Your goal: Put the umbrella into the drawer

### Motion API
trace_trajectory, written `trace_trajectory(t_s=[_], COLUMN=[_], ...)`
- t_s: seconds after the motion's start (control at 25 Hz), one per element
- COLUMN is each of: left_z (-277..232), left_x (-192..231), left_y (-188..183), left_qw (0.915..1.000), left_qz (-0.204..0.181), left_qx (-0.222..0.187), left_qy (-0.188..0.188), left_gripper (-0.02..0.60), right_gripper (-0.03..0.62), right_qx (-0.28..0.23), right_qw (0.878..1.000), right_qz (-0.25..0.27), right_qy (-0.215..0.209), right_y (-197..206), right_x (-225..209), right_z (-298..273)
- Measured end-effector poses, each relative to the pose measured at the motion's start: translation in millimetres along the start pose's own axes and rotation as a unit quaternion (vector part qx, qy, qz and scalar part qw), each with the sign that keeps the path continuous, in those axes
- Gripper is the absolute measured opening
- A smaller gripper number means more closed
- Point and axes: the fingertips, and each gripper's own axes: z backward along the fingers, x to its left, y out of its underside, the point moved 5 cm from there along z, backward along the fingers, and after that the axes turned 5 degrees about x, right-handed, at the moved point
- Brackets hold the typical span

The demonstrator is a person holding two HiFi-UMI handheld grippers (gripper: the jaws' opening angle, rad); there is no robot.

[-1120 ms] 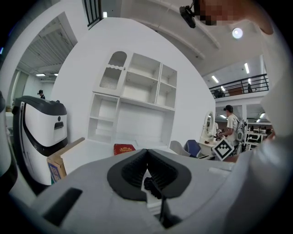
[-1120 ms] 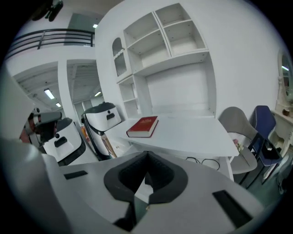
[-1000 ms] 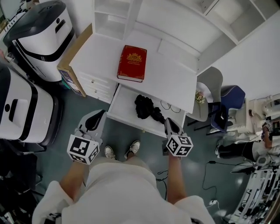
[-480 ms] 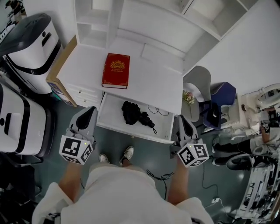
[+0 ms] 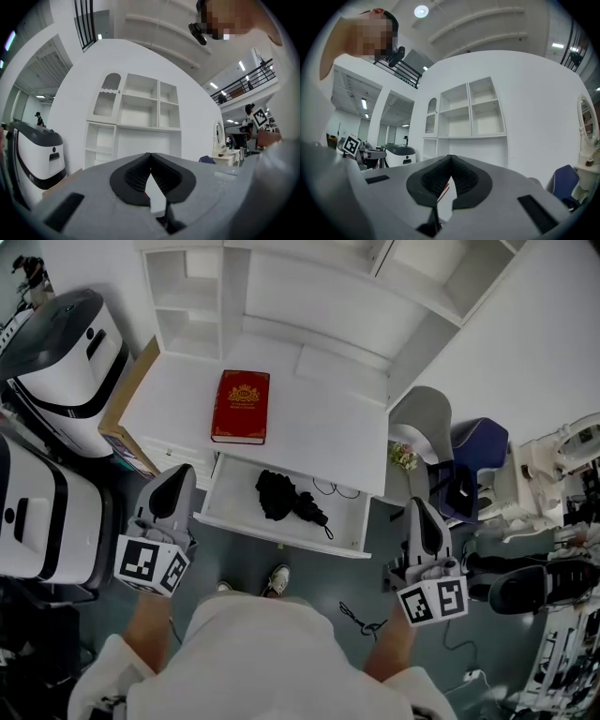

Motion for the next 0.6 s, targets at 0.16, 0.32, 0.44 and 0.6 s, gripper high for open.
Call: trace_trajectory(t_s=[0.16, 0.32, 0.44, 0.6], left_z=[-0.1, 2.8, 4.2, 0.5], left_x=[7.9, 12.7, 16.6, 21.1], left_y=[-5.3, -3.8, -7.7, -13.9], left_qw=[0.9999, 0.9996, 0.9994, 0.9994], left_qz=[0.001, -0.001, -0.003, -0.013], left_qx=[0.0, 0.01, 0.011, 0.005], left_qy=[-0.016, -0.026, -0.032, -0.033], left_gripper=[0.014, 0.014, 0.014, 0.014], right_gripper=[0.002, 0.001, 0.001, 0.002], right_qx=[-0.011, -0.008, -0.017, -0.031], right_qw=[1.0, 1.0, 1.0, 0.999], right_qz=[0.006, -0.005, -0.012, -0.009], right_qy=[0.011, 0.018, 0.015, 0.011], right_y=[-1.2, 2.4, -1.1, -7.8], right_x=[-9.0, -15.0, -15.2, -11.7], right_z=[-0.4, -1.6, -4.3, -13.0])
